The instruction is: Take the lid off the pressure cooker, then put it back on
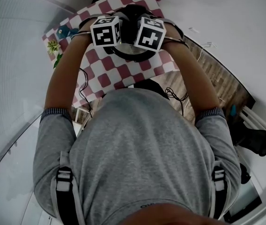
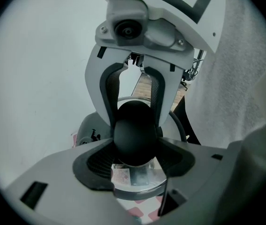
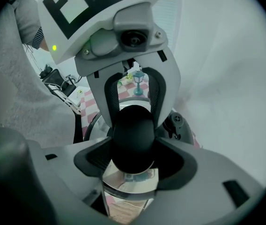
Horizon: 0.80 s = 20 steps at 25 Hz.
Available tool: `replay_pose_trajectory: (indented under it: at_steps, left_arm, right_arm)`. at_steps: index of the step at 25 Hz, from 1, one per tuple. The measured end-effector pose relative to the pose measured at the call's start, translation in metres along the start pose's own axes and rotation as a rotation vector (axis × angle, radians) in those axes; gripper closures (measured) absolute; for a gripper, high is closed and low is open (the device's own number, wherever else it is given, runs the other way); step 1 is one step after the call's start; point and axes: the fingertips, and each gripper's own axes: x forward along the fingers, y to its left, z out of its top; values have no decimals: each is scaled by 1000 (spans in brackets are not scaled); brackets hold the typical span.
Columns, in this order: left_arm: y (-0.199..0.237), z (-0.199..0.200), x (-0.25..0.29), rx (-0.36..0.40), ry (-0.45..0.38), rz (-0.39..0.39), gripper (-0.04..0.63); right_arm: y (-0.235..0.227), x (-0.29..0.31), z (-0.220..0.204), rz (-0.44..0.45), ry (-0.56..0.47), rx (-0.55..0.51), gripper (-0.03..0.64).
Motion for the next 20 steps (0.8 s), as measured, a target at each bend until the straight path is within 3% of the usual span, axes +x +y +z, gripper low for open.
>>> replay_pose_trajectory:
  at_steps: [8,20]
  left_arm:
    - [-2,1,12,34,4,-30,295]
    - [0,0,12,-57,-23,-33,296]
  right_arm:
    - [1,8,-11,-10,65,41,322]
    - [2,11,-10,47,17,0,322]
